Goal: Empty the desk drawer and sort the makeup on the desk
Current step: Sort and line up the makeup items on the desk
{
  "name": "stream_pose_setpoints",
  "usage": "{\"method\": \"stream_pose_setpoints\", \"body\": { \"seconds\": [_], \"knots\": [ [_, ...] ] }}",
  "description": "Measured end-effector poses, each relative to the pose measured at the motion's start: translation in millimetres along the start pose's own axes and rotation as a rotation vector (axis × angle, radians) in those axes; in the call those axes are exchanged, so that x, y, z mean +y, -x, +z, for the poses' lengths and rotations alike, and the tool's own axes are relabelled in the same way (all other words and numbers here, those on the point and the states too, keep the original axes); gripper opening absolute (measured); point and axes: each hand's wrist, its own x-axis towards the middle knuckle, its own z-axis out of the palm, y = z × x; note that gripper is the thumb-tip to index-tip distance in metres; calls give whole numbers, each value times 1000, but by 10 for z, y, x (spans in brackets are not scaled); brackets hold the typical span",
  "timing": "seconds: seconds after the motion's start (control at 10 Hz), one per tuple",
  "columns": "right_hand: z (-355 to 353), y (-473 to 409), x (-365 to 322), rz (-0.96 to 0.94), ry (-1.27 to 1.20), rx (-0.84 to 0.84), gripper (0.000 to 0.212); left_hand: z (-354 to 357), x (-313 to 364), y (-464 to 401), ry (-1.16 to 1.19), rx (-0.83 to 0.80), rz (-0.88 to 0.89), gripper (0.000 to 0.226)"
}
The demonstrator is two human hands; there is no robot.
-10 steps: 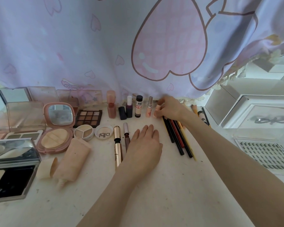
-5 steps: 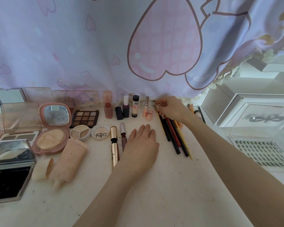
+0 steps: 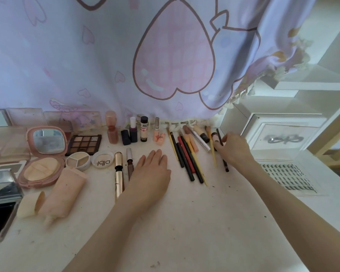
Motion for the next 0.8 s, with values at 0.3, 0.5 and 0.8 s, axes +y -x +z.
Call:
{"method": "stream_pose_setpoints", "body": {
  "seconds": [0.3,0.5,0.8],
  "knots": [
    [111,-36,-27,112,25,8,39,-3,1,0,16,12,0,51],
    [88,-11,-29,120,-78,30,43,15,-7,-7,11,26,8,51],
    [-24,442,-431,43,-794,72,18,-29,31,29,405,319,-26,60]
  ]
}}
